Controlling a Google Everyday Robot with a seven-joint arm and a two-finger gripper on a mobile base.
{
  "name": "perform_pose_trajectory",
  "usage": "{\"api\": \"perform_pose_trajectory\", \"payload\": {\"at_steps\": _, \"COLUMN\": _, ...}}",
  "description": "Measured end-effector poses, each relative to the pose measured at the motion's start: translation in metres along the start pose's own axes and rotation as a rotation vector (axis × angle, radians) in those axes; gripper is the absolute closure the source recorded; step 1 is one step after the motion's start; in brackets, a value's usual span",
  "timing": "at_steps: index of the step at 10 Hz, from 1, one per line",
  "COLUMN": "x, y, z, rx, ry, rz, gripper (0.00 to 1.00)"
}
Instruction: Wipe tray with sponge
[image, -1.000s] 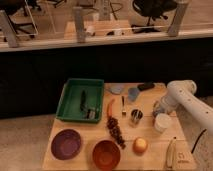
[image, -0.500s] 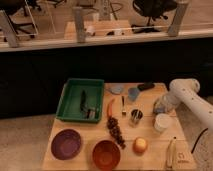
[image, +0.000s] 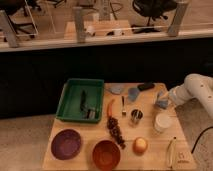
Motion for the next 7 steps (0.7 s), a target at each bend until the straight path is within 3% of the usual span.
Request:
{"api": "perform_pose_trajectory", "payload": {"at_steps": 3, "x": -0.022, "y": -0.043, "z": -0.02, "rx": 0.098, "ry": -0.027, "rz": -0.069, "gripper": 1.0}}
{"api": "perform_pose_trajectory", "payload": {"at_steps": 7, "x": -0.063, "y": -0.115, "z": -0.016, "rx": 0.177, "ry": -0.068, "rz": -0.187, "gripper": 1.0}}
